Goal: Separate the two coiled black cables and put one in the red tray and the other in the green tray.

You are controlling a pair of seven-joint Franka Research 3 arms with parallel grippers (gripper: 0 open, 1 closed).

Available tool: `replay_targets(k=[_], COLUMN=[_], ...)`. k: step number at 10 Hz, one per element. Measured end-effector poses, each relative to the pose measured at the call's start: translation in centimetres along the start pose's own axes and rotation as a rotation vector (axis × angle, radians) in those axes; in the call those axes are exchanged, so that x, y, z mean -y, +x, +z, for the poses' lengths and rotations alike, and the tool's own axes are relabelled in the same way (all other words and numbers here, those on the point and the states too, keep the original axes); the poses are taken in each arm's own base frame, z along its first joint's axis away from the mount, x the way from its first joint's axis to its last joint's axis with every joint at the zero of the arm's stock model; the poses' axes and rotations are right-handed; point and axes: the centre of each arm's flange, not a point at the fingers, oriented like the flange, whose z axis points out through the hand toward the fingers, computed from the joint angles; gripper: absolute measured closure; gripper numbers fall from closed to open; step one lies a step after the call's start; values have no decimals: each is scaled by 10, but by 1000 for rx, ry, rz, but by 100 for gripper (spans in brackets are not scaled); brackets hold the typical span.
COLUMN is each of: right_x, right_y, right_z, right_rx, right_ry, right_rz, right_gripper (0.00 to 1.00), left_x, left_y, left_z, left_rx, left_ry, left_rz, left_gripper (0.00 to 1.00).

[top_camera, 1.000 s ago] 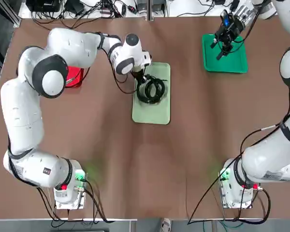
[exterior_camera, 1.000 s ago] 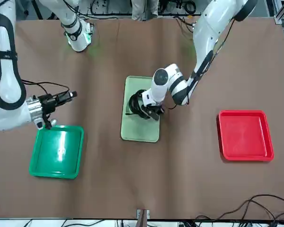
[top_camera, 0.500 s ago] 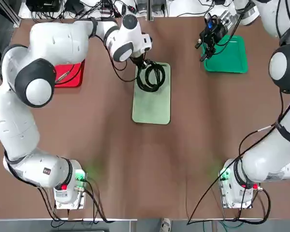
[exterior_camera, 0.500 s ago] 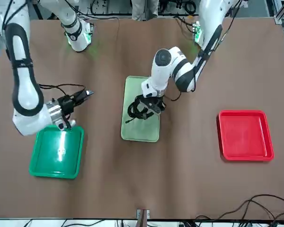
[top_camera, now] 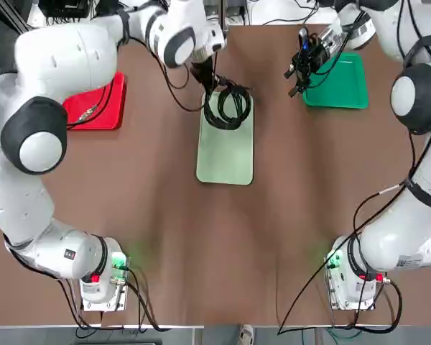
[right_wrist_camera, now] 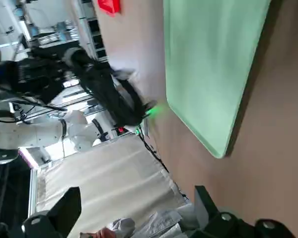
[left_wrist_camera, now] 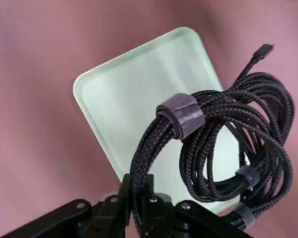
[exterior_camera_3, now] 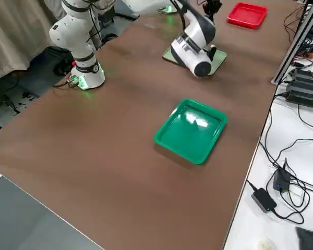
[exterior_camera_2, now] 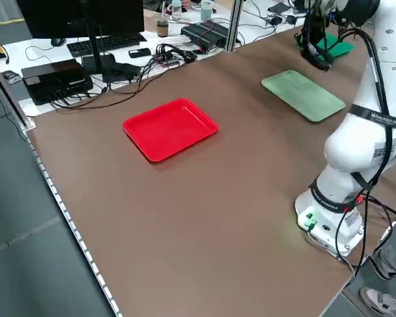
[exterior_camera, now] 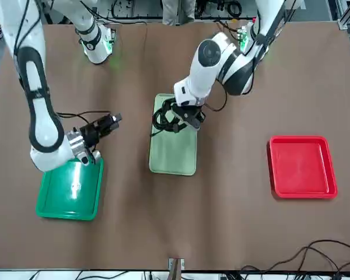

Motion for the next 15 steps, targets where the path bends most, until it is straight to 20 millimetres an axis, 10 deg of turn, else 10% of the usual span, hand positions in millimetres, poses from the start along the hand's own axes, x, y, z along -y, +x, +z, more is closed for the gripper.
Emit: replay_targets(k=[5,15], right_x=[12,43], right_y=[24,22], right_z=[50,68], right_rx=[5,58], right_ry=[116,226], right_rz=[-108,-52], right_gripper=[1,10], left_x=[-6,-13], left_y=[20,47], left_z=[-36,-14], left_rx=[-38,-17], left_ry=[-109,-196], left_rz=[-38,-105], left_gripper=[88,88])
